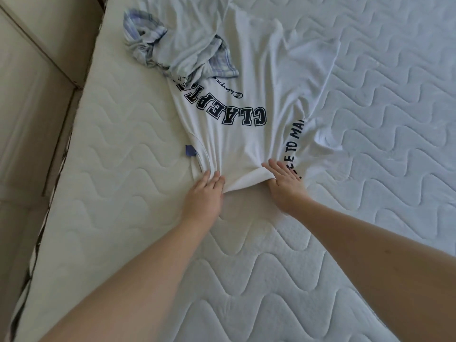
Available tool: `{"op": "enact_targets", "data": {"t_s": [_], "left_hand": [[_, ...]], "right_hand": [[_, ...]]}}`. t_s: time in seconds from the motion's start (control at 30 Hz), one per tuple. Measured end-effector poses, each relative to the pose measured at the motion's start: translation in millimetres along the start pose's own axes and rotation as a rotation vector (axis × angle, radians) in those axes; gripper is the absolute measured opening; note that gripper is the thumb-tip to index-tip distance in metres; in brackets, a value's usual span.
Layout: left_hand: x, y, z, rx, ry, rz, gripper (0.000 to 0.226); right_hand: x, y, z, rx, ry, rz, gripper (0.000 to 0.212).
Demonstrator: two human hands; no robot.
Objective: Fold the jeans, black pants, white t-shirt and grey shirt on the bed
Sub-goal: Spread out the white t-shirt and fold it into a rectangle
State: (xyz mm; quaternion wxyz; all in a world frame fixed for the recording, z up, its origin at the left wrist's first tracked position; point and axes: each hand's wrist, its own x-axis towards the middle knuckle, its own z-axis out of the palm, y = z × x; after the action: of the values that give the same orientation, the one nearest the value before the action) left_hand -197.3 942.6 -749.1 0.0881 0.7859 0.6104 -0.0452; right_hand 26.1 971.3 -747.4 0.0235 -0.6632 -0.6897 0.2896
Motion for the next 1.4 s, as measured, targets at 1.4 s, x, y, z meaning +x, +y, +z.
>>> {"op": "enact_targets", "data": {"t_s": [1.4], "left_hand": [[-218, 108, -622, -0.667, 0.652, -0.166, 0.029]], "right_hand": [[-360, -237, -457, 0.399, 0.547, -0.219, 0.022]]}}
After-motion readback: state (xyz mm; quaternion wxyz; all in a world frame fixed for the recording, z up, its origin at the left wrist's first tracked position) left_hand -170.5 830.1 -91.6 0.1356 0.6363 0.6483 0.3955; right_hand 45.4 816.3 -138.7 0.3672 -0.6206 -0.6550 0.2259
